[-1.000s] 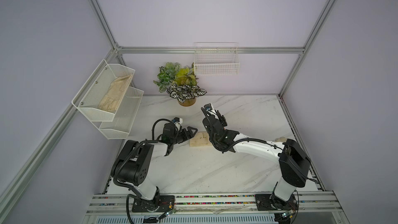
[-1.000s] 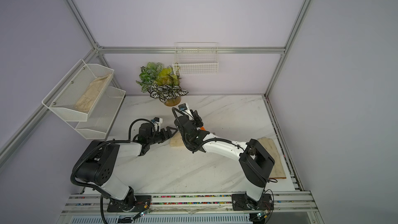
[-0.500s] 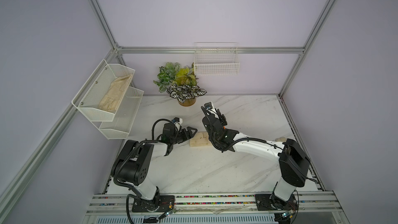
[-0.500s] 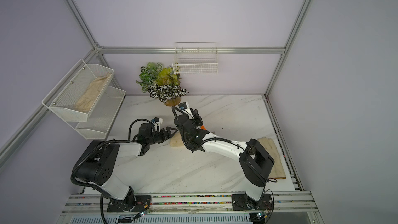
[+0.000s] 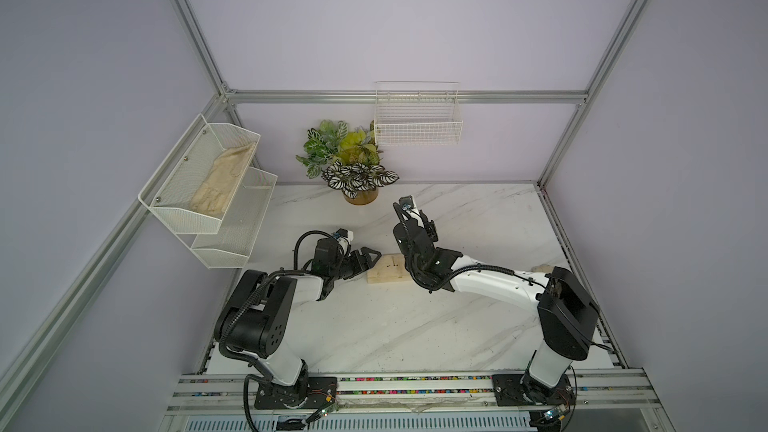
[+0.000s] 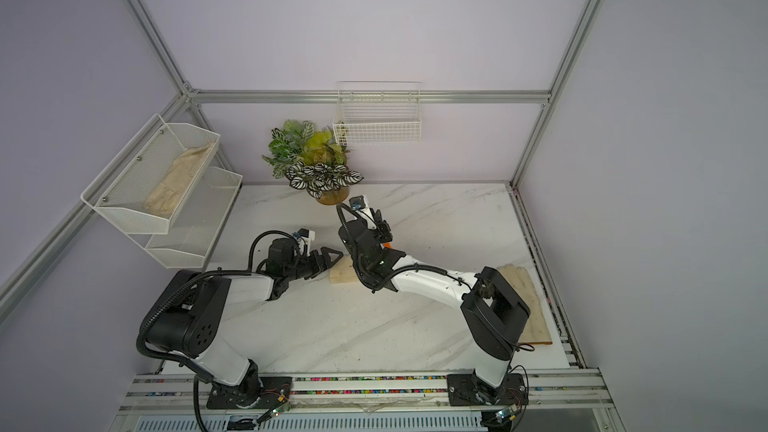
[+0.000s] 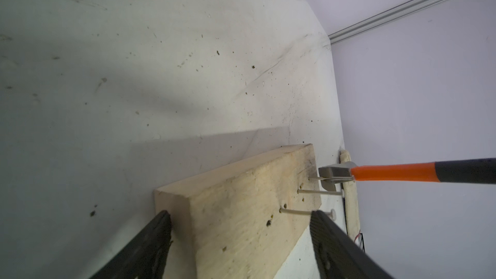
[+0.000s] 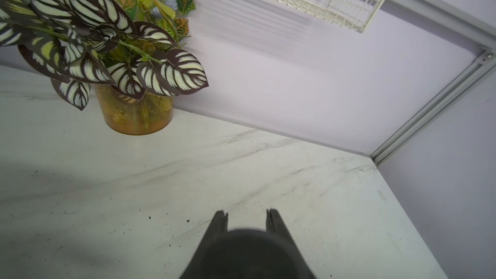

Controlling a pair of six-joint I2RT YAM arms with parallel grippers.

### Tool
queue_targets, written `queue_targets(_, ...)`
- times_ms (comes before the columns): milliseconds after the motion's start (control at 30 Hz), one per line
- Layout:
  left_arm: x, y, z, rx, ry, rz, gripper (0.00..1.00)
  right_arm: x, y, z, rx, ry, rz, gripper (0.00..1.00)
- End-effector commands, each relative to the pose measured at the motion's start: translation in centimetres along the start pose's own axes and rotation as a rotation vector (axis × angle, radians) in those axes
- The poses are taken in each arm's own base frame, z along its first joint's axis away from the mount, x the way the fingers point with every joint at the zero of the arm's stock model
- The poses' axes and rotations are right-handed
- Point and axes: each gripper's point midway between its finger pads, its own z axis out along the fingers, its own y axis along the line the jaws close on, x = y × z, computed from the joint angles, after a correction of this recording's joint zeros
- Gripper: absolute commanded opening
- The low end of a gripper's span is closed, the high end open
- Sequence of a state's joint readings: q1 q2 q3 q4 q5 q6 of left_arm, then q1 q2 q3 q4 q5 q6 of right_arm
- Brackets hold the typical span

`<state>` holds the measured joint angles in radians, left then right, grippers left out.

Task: Use a claw hammer to pull out a nail
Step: Remove the nail from the mounting plate.

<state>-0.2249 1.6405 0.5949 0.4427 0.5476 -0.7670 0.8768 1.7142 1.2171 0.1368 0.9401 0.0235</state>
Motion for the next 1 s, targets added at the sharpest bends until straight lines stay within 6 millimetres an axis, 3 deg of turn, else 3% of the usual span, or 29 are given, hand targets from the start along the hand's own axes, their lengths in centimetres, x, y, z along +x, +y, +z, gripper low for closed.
queue_targets(0,1.1,0.1,-0.7,-0.01,0.025,0.028,0.81,-1.8,-2.4,0.0,-0.052,-0.038,0.249,0.0)
queue_targets(200,2.3,0.9,-0.3,-0.018,0.067,0.008,0.8,-0.5,-4.2,0.3,-0.088,-0.046,0.334,0.0)
queue_targets(400,3.2,1.2,0.2,-0.017,0.098,0.0,0.78,0.1,-4.4,0.4,-0.102,-0.044,0.343,0.0)
queue_targets(700,3.4,1.2,0.5,-0.01,0.115,-0.003,0.77,-1.4,-3.2,0.8,-0.138,-0.043,0.276,0.0)
queue_targets(967,3.3,0.7,0.9,0.021,0.137,0.0,0.66,-2.1,-2.4,1.4,-0.142,-0.039,0.274,0.0)
